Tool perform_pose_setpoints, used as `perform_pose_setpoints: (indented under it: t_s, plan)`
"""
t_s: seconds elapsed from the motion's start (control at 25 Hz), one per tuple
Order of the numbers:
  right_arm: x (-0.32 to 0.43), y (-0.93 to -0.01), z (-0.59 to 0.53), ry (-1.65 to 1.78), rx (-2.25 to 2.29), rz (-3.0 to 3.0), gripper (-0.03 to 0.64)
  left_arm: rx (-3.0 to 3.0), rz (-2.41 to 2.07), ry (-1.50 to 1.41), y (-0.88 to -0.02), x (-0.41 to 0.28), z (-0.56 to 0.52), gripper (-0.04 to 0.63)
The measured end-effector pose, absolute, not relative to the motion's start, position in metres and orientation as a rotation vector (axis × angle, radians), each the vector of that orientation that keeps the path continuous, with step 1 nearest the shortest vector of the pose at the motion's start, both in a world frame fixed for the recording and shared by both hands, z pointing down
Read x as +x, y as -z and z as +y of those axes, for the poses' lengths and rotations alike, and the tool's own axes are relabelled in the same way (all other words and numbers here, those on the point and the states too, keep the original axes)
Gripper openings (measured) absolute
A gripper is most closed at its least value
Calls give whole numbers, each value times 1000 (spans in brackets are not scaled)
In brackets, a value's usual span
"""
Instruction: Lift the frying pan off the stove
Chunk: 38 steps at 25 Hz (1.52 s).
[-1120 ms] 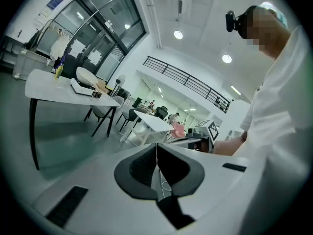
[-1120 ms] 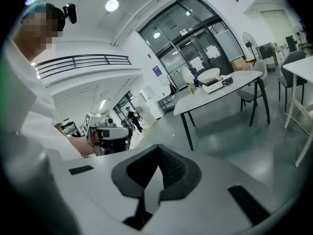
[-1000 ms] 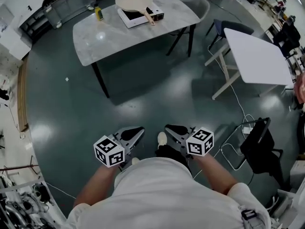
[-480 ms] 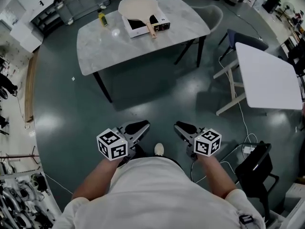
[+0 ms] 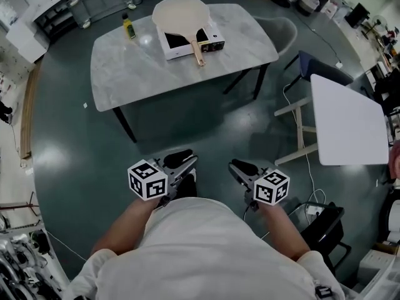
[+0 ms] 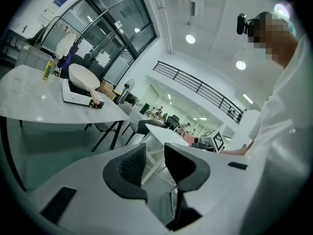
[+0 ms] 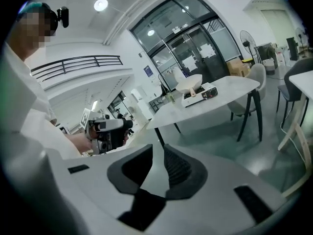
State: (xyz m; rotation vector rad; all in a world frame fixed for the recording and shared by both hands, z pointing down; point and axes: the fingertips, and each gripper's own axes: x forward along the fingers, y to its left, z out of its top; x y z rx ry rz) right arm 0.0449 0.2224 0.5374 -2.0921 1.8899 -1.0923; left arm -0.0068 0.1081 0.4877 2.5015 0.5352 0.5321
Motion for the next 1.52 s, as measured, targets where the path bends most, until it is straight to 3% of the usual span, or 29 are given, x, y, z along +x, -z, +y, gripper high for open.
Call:
perform_pose_setpoints:
  t_s: [0.48,0.84,1.16,1.28,1.52]
  plan:
    - [202,-509,116,1122,-2125,1779,98,2361,617,-477,-485,147,-1,171]
    - [270,-516,40,1215,-2014,1837,127,2300,491,-421,-491,212,-52,227]
    - [370,-522,-51,1259,-1685,1916,187,2258,293,-421,-518,271,-98,256]
    - [398,-521,-84,1282,-1519,1967,245,2230,203,-406,-520,295,-110,262]
    - [432,-551,-147,1427,-1314,2011,274,2208,24,-410,-546,331,-135,289]
